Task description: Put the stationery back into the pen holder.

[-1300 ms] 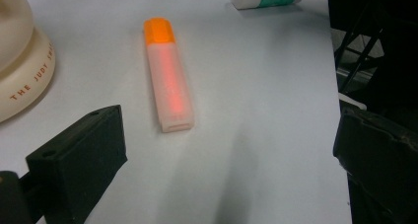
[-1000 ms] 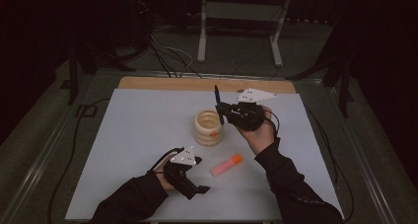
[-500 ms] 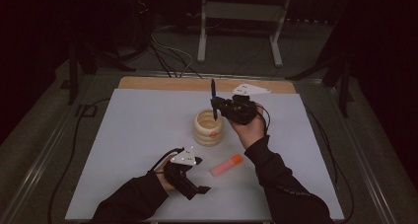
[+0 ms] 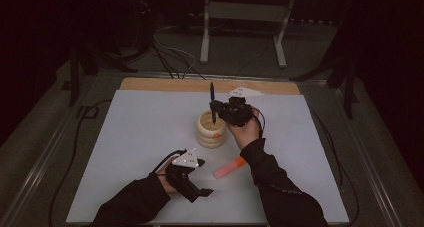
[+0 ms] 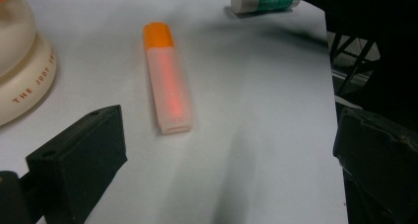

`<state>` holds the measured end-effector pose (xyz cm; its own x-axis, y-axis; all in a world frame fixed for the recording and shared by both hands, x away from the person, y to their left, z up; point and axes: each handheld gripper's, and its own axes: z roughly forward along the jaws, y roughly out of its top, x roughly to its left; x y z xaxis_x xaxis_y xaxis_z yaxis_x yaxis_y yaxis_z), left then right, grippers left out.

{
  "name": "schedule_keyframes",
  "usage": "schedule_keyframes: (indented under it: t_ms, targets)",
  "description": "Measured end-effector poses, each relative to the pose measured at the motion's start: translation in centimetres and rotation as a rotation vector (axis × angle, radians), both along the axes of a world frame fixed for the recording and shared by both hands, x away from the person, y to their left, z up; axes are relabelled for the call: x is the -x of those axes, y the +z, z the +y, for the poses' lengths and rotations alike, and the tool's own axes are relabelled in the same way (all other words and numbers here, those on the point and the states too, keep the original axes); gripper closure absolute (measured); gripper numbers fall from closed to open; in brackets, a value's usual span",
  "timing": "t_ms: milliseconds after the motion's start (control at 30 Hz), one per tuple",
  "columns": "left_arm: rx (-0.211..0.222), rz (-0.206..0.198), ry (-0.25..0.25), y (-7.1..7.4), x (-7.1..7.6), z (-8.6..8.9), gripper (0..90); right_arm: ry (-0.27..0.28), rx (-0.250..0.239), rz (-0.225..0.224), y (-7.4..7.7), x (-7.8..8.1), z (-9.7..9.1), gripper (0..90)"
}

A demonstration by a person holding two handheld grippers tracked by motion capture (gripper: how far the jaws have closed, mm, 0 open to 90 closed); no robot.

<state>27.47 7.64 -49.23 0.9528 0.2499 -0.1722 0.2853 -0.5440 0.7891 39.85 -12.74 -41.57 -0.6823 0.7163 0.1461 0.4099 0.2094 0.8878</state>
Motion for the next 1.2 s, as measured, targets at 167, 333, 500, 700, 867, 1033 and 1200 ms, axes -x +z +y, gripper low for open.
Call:
schedule_keyframes:
  t_ms: [167,333,500,700,867,1033,1200]
  targets:
    - [0.010,0.002,0.001,0.1,0.0,0.0,0.2,-0.014,0.016,0.026,-0.6,-0.2,0.3,79.5]
    - [0.016,0.012,-0.005,0.2,0.0,0.0,0.2,-0.010,0.035,0.046,-1.3,-0.4,0.9,79.5]
    - [0.020,0.006,-0.006,0.2,0.1,0.0,0.2,-0.006,0.075,0.063,-2.0,-0.5,1.5,79.6]
    - [0.021,0.002,-0.003,0.3,0.1,0.0,0.2,-0.015,0.125,0.101,-2.9,-0.7,2.0,79.5]
    - [0.025,0.015,0.010,0.4,0.0,0.0,0.2,-0.020,0.137,0.112,-3.0,-0.6,2.1,73.5]
    - [0.039,0.033,0.048,0.7,-0.2,0.2,0.2,-0.027,0.100,0.102,-2.2,-0.3,1.6,52.4]
    - [0.045,0.024,0.055,0.8,-0.2,0.1,0.2,-0.010,0.047,0.103,-0.7,0.3,0.8,28.8]
